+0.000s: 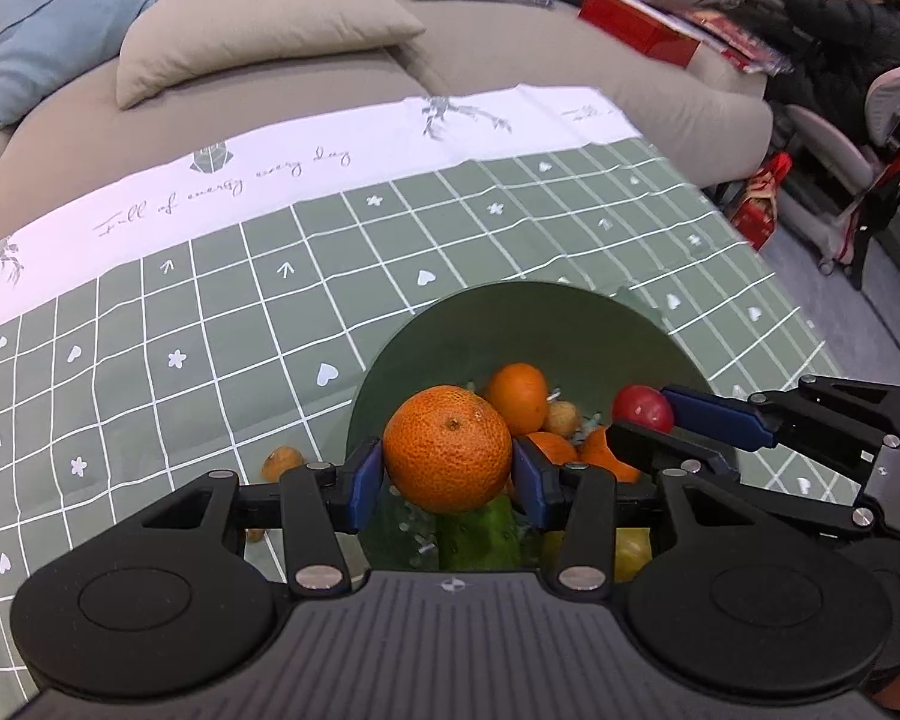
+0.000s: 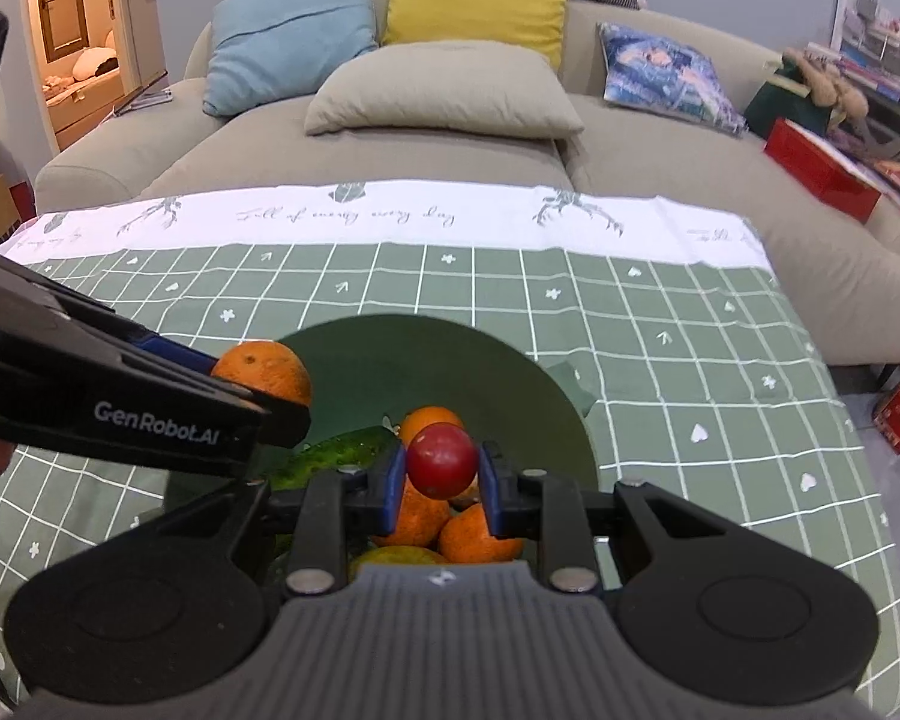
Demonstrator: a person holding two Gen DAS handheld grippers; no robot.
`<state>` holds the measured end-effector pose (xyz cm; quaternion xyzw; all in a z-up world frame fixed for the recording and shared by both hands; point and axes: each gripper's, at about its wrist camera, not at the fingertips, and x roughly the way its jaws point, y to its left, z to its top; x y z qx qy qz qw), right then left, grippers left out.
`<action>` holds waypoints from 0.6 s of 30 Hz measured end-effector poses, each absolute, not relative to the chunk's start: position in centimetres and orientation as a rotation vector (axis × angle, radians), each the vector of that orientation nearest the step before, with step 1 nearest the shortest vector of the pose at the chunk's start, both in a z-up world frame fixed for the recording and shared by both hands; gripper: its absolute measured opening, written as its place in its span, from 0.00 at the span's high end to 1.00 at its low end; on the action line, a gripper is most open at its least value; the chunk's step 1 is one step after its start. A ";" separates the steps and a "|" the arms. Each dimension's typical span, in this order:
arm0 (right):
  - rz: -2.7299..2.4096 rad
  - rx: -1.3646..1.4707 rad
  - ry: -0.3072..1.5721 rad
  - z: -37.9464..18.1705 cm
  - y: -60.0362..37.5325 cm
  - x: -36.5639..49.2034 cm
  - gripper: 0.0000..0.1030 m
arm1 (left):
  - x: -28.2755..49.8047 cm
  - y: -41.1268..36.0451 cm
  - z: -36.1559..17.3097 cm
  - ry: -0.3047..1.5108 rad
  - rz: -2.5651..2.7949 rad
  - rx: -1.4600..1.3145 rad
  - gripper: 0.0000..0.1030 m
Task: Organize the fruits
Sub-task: 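Carry the plum and orange into the colander and open both tools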
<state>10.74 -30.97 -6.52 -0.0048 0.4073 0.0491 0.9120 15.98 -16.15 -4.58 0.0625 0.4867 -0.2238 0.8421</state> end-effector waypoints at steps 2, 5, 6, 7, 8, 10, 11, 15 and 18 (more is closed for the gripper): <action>0.102 -0.010 0.853 -7.2 -31.1 11.4 0.79 | 16.5 -16.4 -5.1 1.042 -0.461 0.145 0.49; 0.098 -0.010 0.870 -8.0 -31.4 12.2 0.79 | 17.3 -16.5 -5.7 1.064 -0.456 0.162 0.49; 0.097 -0.007 0.873 -8.2 -31.5 12.4 0.79 | 17.4 -16.6 -6.0 1.071 -0.466 0.169 0.49; 0.097 -0.004 0.878 -8.4 -31.7 12.8 0.79 | 17.6 -16.6 -6.2 1.077 -0.472 0.173 0.49; 0.100 0.000 0.881 -8.7 -31.8 13.0 0.79 | 17.7 -16.7 -6.3 1.081 -0.475 0.175 0.49; 0.109 0.004 0.888 -9.1 -32.0 13.5 0.79 | 18.0 -16.9 -6.7 1.093 -0.480 0.175 0.49; 0.113 0.000 0.892 -9.3 -32.0 13.7 0.79 | 18.2 -17.0 -6.7 1.091 -0.482 0.177 0.49; 0.123 -0.018 0.909 -10.0 -31.9 14.2 0.79 | 18.4 -17.6 -6.8 1.083 -0.490 0.204 0.49; 0.125 -0.010 0.921 -10.4 -32.1 14.3 0.79 | 18.5 -18.0 -7.0 1.074 -0.501 0.227 0.49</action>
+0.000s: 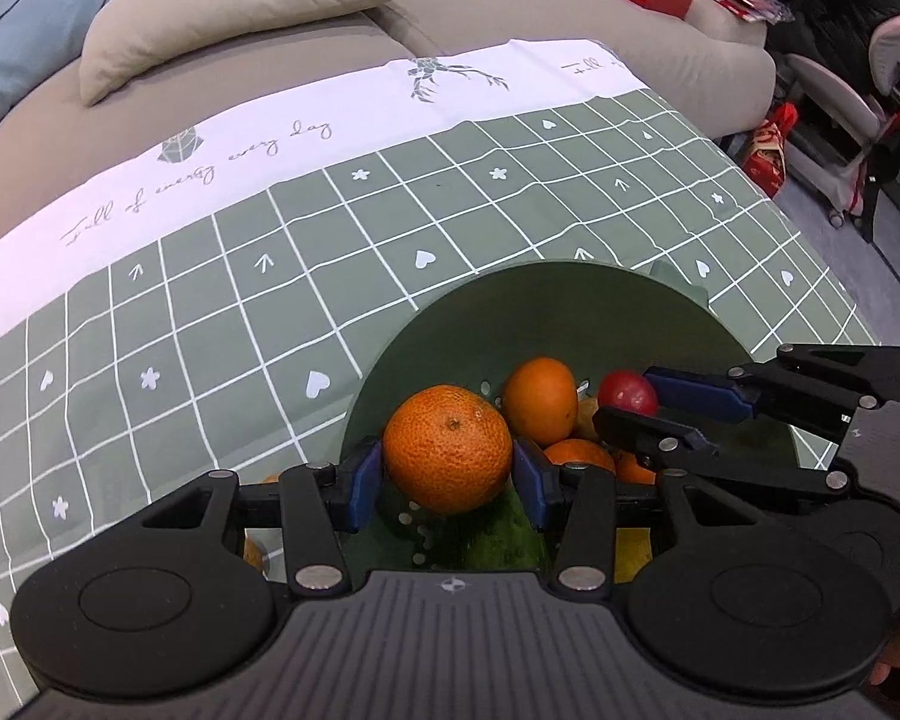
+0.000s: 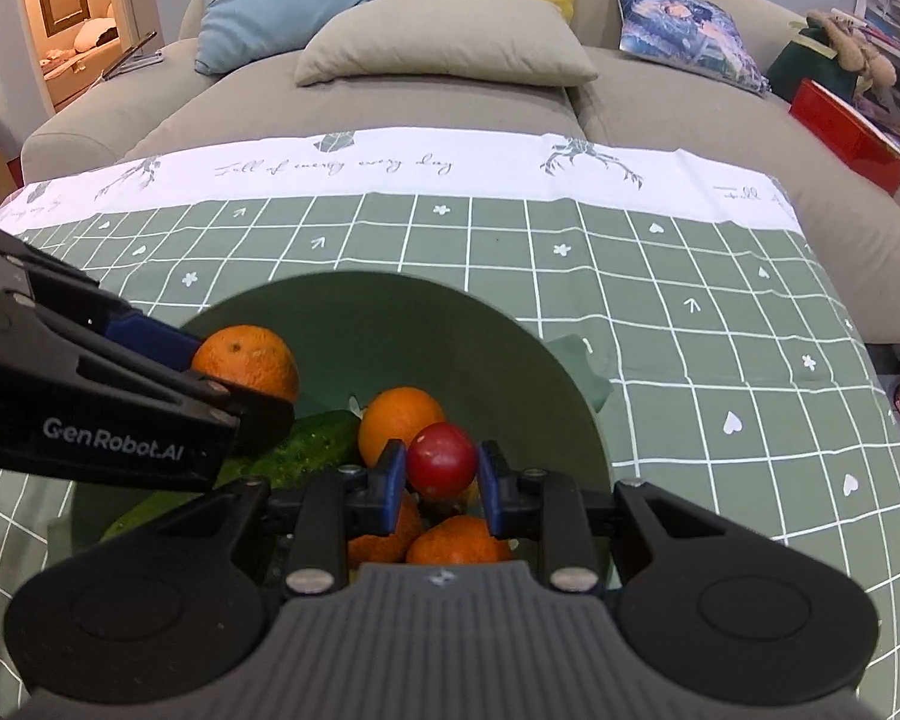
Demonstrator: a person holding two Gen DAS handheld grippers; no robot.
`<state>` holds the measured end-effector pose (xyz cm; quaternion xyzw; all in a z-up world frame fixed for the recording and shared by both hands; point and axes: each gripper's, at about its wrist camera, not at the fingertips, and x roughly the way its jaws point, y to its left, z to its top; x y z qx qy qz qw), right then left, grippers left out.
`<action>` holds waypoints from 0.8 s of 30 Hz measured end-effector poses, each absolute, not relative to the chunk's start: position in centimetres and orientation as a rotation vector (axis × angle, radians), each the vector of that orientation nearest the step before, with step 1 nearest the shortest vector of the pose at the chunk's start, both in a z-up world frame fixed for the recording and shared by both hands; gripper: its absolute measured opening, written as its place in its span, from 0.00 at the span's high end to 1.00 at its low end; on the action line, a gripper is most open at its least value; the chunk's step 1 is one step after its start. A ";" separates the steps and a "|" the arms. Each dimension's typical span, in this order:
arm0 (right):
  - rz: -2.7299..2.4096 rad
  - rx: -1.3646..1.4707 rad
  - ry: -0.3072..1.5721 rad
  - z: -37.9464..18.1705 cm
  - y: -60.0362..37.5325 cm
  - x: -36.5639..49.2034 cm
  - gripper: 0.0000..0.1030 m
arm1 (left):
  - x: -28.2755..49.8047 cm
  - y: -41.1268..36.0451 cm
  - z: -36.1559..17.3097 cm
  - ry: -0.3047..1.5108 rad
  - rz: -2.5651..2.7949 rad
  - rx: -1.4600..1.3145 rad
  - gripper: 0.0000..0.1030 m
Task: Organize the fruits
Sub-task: 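Carry the plum and orange into the colander and open both tools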
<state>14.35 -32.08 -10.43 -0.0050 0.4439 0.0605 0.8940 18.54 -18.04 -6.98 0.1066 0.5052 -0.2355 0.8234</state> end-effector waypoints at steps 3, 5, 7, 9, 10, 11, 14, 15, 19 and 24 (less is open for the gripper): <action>0.131 -0.013 0.933 -10.9 -32.1 14.5 0.79 | 18.6 -18.6 -7.3 1.076 -0.508 0.247 0.49; 0.133 -0.030 0.932 -11.0 -32.0 14.4 0.79 | 18.8 -18.7 -7.5 1.077 -0.497 0.235 0.48; 0.136 -0.035 0.930 -11.0 -32.1 14.4 0.79 | 19.0 -18.6 -7.7 1.080 -0.491 0.224 0.48; 0.138 -0.034 0.928 -11.0 -32.2 14.4 0.79 | 19.0 -18.7 -7.7 1.079 -0.492 0.225 0.47; 0.136 -0.035 0.928 -11.0 -32.2 14.5 0.79 | 19.0 -18.7 -7.7 1.078 -0.492 0.227 0.45; 0.134 -0.036 0.928 -11.1 -32.3 14.5 0.79 | 19.1 -18.7 -7.7 1.079 -0.490 0.228 0.45; 0.131 -0.028 0.932 -11.1 -32.4 14.6 0.79 | 19.1 -18.5 -7.5 1.076 -0.498 0.227 0.43; 0.132 -0.025 0.931 -11.0 -32.4 14.6 0.79 | 19.0 -18.4 -7.3 1.071 -0.500 0.222 0.42; 0.133 -0.026 0.934 -11.0 -32.4 14.6 0.79 | 18.6 -17.8 -6.3 1.043 -0.494 0.188 0.34; 0.139 -0.029 0.937 -10.9 -32.5 15.1 0.79 | 17.8 -17.5 -4.6 0.986 -0.507 0.206 0.34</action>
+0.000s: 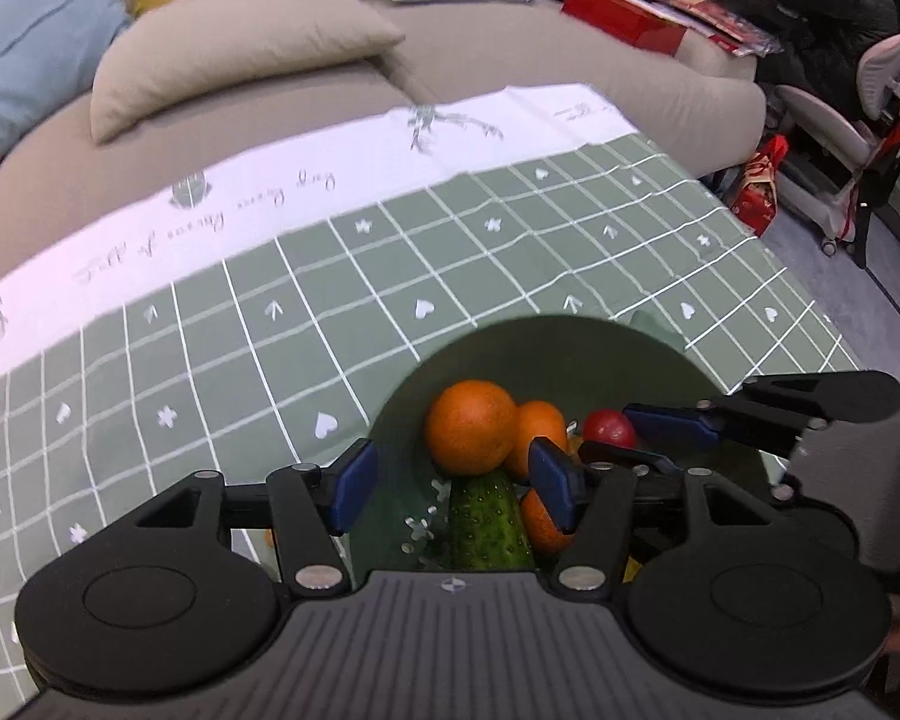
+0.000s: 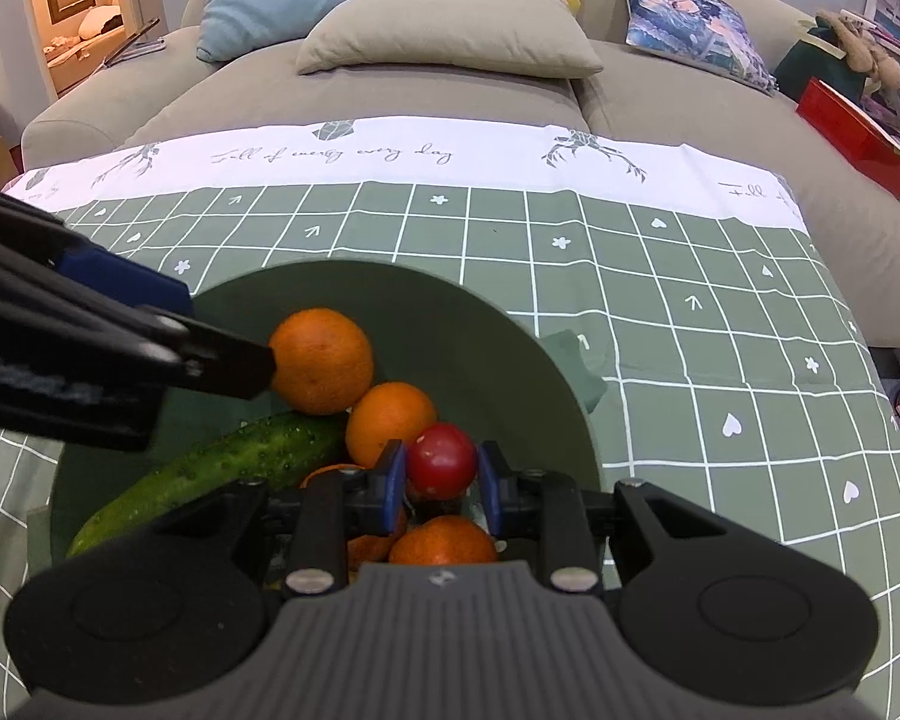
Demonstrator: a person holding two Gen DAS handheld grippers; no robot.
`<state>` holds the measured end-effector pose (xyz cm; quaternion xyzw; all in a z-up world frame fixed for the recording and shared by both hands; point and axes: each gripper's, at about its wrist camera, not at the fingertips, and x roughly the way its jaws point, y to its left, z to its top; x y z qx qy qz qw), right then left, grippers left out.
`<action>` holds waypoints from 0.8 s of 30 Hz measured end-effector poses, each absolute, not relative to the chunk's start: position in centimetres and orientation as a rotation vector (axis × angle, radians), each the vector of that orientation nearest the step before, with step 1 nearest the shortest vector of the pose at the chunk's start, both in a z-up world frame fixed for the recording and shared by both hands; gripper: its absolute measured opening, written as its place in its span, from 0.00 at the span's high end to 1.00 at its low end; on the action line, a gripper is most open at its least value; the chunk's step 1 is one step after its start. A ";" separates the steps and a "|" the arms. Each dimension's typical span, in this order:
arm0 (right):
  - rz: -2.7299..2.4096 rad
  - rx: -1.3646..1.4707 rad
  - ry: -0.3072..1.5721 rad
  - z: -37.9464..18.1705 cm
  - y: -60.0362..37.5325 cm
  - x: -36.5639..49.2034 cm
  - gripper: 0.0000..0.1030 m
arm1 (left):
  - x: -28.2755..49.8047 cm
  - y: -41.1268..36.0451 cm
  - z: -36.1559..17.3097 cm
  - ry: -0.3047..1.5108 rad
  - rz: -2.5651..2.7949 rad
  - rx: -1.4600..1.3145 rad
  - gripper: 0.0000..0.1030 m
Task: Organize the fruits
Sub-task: 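Carry the plum and orange into the colander and open both tools, then lift both tools away from the colander toward the two kiwis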
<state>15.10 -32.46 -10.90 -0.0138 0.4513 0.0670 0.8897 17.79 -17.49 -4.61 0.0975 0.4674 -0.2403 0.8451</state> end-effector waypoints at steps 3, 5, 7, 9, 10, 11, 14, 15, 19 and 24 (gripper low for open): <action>0.140 -0.035 0.954 -11.1 -32.4 15.5 0.79 | 17.4 -17.3 -3.9 0.967 -0.498 0.217 0.34; 0.138 -0.048 0.960 -11.1 -32.2 15.7 0.79 | 17.0 -17.1 -3.5 0.946 -0.494 0.216 0.34; 0.136 -0.053 0.968 -11.1 -32.1 15.8 0.79 | 16.7 -16.8 -3.2 0.934 -0.491 0.210 0.33; 0.134 -0.051 0.974 -11.1 -32.0 15.7 0.78 | 16.4 -16.5 -2.9 0.932 -0.487 0.199 0.33; 0.132 -0.052 0.975 -11.0 -32.0 15.7 0.78 | 16.3 -16.3 -2.8 0.931 -0.481 0.193 0.34; 0.133 -0.056 0.976 -10.9 -32.0 15.6 0.78 | 16.2 -16.0 -2.7 0.931 -0.476 0.184 0.34; 0.140 -0.069 0.978 -10.4 -31.7 15.3 0.77 | 15.9 -15.3 -2.2 0.918 -0.463 0.165 0.34; 0.140 -0.075 0.979 -10.2 -31.6 15.3 0.75 | 15.8 -15.1 -2.1 0.914 -0.460 0.162 0.33; 0.130 -0.088 0.974 -8.9 -31.2 14.7 0.66 | 15.0 -14.0 -1.2 0.895 -0.447 0.137 0.33; 0.118 -0.079 0.955 -6.8 -30.6 13.8 0.47 | 13.8 -12.5 -0.1 0.869 -0.416 0.130 0.33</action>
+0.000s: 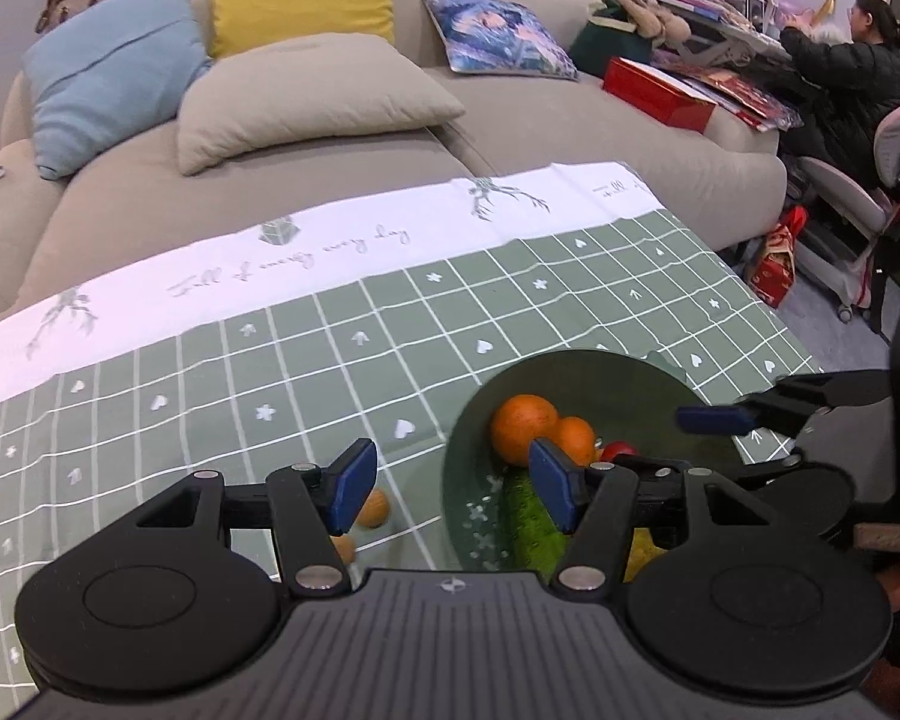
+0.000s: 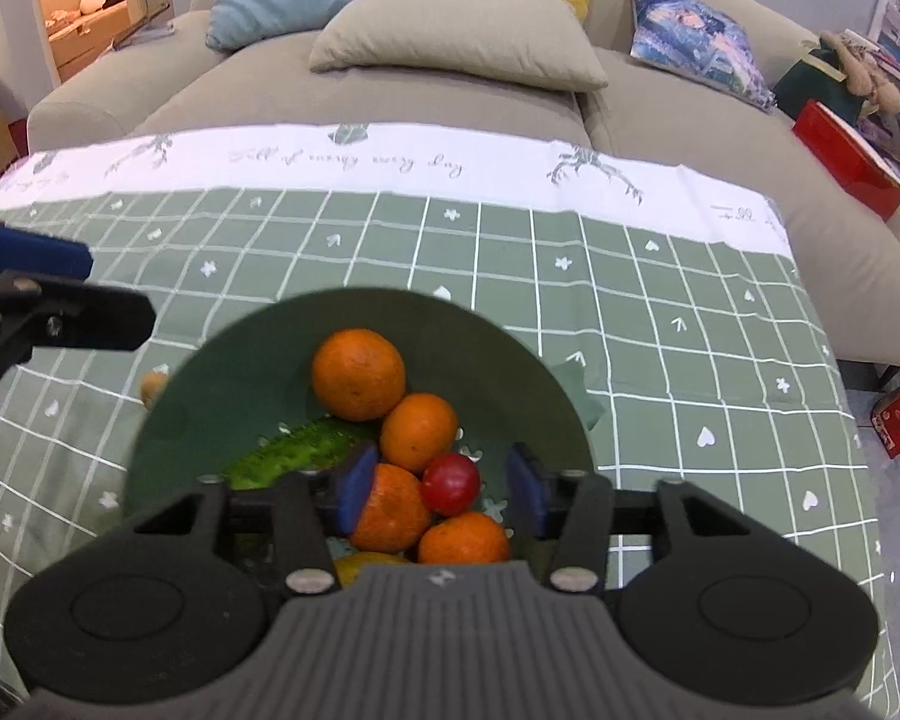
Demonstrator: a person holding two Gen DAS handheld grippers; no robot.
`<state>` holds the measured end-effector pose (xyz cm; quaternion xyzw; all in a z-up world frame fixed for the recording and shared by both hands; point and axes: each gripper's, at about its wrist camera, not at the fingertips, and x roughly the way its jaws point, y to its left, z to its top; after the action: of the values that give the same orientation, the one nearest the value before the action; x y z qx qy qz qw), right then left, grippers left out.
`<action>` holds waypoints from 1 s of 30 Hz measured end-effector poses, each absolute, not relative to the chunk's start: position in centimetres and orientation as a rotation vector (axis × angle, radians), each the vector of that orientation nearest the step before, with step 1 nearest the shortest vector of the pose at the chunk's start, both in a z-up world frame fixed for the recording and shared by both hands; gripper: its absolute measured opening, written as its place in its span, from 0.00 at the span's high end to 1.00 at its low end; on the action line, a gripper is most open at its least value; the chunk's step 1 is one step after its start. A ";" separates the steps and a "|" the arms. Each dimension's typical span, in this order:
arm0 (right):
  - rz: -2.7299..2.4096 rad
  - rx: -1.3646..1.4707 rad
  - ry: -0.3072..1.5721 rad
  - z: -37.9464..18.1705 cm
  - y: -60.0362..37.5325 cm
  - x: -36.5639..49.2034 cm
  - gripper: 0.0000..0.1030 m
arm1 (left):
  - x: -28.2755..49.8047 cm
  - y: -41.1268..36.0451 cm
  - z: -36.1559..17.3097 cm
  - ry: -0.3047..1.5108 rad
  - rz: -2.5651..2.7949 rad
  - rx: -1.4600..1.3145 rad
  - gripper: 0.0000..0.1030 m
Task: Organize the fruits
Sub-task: 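Lift both tools away from the colander toward the two kiwis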
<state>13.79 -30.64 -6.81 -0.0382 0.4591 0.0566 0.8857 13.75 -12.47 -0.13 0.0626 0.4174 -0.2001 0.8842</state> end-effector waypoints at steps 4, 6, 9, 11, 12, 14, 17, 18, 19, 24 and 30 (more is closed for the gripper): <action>0.119 -0.042 0.944 -5.3 -30.0 12.8 0.44 | 12.7 -11.0 0.9 0.830 -0.402 0.119 0.31; 0.122 -0.021 0.937 -4.6 -29.5 12.2 0.41 | 12.3 -10.2 1.3 0.818 -0.390 0.109 0.31; 0.136 0.013 0.922 -3.7 -28.6 11.4 0.37 | 11.7 -8.8 1.6 0.804 -0.362 0.095 0.30; 0.152 0.026 0.912 -3.2 -27.9 10.7 0.34 | 11.4 -8.0 1.6 0.798 -0.337 0.092 0.30; 0.161 0.028 0.906 -2.9 -27.4 10.4 0.33 | 11.2 -7.6 1.6 0.799 -0.329 0.090 0.30; 0.179 0.031 0.893 -2.5 -26.5 9.7 0.33 | 10.8 -6.7 1.5 0.800 -0.317 0.083 0.30; 0.204 0.048 0.874 -2.2 -25.0 8.7 0.33 | 10.2 -5.3 1.1 0.808 -0.297 0.077 0.30; 0.211 0.054 0.869 -2.2 -24.5 8.3 0.33 | 10.0 -4.9 0.9 0.811 -0.292 0.075 0.30; 0.219 0.056 0.864 -2.2 -24.0 8.1 0.33 | 9.8 -4.5 0.8 0.814 -0.287 0.073 0.30; 0.248 0.049 0.836 -2.5 -21.6 6.7 0.33 | 8.9 -2.4 -0.2 0.841 -0.263 0.046 0.30; 0.272 0.020 0.821 -3.0 -19.2 5.8 0.33 | 8.3 0.0 -1.8 0.888 -0.242 -0.004 0.30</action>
<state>5.80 -19.22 -3.04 0.0095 0.3977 0.1319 0.9079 8.28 -0.04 -1.84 -0.0020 0.4286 -0.1166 0.8959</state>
